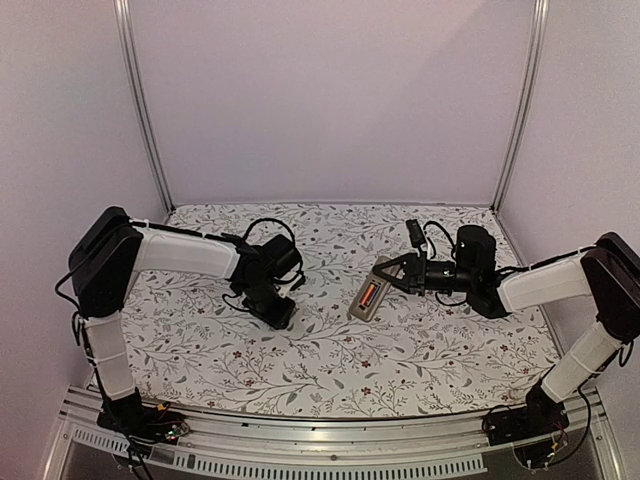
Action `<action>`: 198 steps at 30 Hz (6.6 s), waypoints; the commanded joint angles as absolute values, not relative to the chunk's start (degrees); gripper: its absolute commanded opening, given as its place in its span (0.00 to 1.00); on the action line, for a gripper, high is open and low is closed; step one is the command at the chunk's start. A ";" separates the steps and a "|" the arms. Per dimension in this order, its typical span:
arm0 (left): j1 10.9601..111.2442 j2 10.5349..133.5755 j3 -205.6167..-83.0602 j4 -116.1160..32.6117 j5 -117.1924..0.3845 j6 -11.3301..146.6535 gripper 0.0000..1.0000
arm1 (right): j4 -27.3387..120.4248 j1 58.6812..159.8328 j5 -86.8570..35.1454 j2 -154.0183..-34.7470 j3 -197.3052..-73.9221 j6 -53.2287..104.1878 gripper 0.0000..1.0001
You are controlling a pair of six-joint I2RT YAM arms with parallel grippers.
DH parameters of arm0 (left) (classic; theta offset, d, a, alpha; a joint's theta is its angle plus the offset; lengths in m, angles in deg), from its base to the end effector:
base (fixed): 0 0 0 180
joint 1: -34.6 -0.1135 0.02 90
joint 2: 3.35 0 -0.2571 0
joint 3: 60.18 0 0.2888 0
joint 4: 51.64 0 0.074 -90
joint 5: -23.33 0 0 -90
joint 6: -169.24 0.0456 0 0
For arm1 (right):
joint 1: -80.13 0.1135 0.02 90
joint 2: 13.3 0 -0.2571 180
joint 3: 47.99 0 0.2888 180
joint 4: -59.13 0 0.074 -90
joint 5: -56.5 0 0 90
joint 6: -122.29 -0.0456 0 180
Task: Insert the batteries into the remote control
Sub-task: Pick up the battery cover from the center of the board, then place the battery cover on the remote control without the battery cover, then load the battery cover onto the remote control without the battery cover.
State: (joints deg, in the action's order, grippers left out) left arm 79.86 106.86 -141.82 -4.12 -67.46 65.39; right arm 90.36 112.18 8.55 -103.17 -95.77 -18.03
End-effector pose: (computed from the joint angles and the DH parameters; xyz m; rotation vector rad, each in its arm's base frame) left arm 0.2758 -0.2774 0.1006 0.7879 2.8111 -0.1582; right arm 0.2717 0.2061 0.1567 -0.3010 2.0170 1.6199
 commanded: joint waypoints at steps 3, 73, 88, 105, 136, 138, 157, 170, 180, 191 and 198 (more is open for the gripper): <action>80.31 109.93 -143.27 -3.69 -68.84 64.65 0.30 | 90.22 111.63 7.93 -104.09 -95.40 -18.14 0.01; 96.83 106.15 -166.32 7.91 -70.59 63.25 0.15 | 100.75 120.79 -6.39 -110.41 -93.95 -28.61 0.02; 96.83 107.00 -166.65 8.11 -70.59 63.61 0.15 | 103.30 121.53 -6.87 -112.37 -93.88 -29.86 0.03; 96.74 108.61 -167.07 8.46 -68.04 63.02 0.15 | 104.53 121.63 -8.20 -112.01 -93.60 -30.22 0.03; 95.51 110.03 -168.51 9.45 -66.23 62.01 0.38 | 111.60 121.87 -6.99 -112.62 -92.06 -33.85 0.03; 95.51 109.86 -168.50 9.47 -66.24 61.93 0.40 | 111.65 121.57 -6.79 -112.30 -92.02 -34.34 0.03; 95.51 108.49 -168.68 9.96 -67.98 62.80 0.69 | 115.34 120.65 -6.18 -113.50 -90.93 -36.62 0.03; 93.95 97.64 -160.88 -1.27 -57.71 64.68 1.00 | 119.04 119.71 -4.38 -115.63 -90.04 -39.16 0.03; 90.43 86.76 -147.87 -11.51 -53.31 69.68 0.93 | 116.08 119.33 -0.27 -113.62 -91.74 -38.59 0.04; 94.98 72.23 -131.63 -21.56 -54.97 100.71 0.65 | 111.04 120.32 6.93 -113.47 -95.85 -39.91 0.04; 98.31 71.57 -131.15 -19.79 -56.35 110.72 0.47 | 108.18 121.64 10.01 -113.93 -99.04 -39.79 0.04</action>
